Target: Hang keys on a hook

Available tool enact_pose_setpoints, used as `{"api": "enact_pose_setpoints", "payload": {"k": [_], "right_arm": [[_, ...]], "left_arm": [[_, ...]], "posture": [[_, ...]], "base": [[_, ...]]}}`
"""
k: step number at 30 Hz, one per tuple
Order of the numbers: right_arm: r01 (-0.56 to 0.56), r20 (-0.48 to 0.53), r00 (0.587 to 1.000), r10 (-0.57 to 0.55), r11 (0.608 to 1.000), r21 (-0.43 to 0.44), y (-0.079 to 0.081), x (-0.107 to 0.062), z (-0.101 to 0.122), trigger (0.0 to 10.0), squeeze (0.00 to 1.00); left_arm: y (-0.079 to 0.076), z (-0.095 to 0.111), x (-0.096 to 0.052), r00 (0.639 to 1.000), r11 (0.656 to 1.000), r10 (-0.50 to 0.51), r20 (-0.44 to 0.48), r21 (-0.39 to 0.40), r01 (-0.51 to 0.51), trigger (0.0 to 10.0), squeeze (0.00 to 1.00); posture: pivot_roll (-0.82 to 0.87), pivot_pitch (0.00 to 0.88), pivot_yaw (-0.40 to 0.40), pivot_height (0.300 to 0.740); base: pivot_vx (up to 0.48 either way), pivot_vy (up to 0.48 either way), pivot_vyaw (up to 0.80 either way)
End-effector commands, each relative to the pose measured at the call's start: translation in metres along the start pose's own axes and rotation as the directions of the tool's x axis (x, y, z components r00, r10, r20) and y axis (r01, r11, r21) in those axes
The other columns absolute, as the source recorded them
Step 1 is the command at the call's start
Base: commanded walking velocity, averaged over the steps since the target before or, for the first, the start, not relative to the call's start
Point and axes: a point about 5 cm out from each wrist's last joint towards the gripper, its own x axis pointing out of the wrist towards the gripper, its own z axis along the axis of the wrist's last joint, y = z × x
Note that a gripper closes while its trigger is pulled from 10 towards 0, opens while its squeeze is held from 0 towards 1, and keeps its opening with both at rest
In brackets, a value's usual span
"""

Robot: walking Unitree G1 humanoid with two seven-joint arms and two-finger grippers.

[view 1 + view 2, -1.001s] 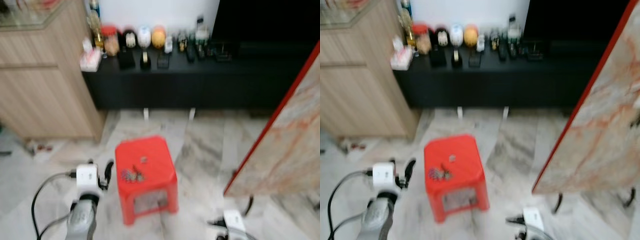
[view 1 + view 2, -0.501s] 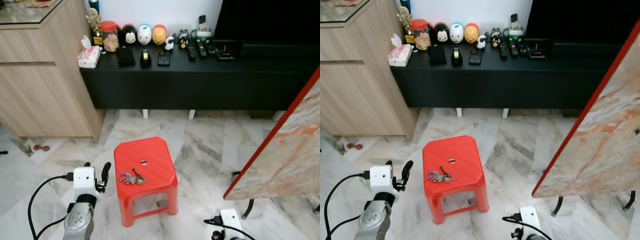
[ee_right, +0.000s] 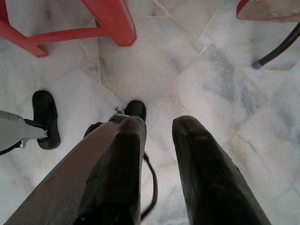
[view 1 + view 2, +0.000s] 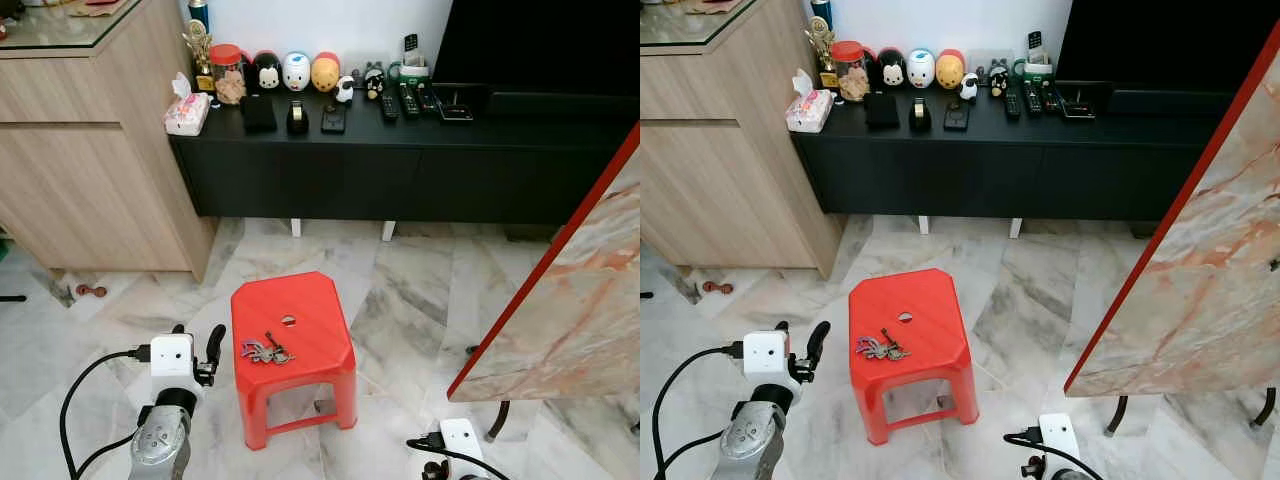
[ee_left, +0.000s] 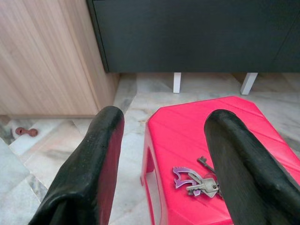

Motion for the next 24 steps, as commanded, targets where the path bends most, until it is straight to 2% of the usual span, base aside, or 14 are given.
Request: {"api": "enact_pose_setpoints", "payload": {"k": [1, 8, 24], "right_arm": [[0.007, -0.006, 1.000, -0.007, 1.000, 0.011, -0.0015, -0.0005, -0.0037, 10.0, 0.00], [0.005, -0.006, 1.000, -0.005, 1.000, 0.013, -0.0005, -0.0004, -0.0040, 10.0, 0.00], [0.004, -0.004, 1.000, -0.003, 1.000, 0.018, 0.0001, -0.0003, -0.0037, 10.0, 0.00]], "left_arm": [[-0.0007, -0.0029, -0.0017, 1.000, 1.000, -0.006, -0.013, -0.002, 0.006, 10.0, 0.00], [-0.0038, -0.0034, -0.0007, 1.000, 1.000, -0.023, -0.020, -0.001, 0.023, 10.0, 0.00], [-0.0040, -0.0018, 0.0003, 1.000, 1.000, -0.024, -0.014, 0.000, 0.024, 10.0, 0.00]], "posture": [[0.02, 0.090, -0.042, 0.740], [0.02, 0.076, -0.037, 0.740], [0.02, 0.087, -0.037, 0.740]], "base": [[0.000, 0.000, 0.00], [0.000, 0.000, 0.00], [0.273, 0.000, 0.00]]}}
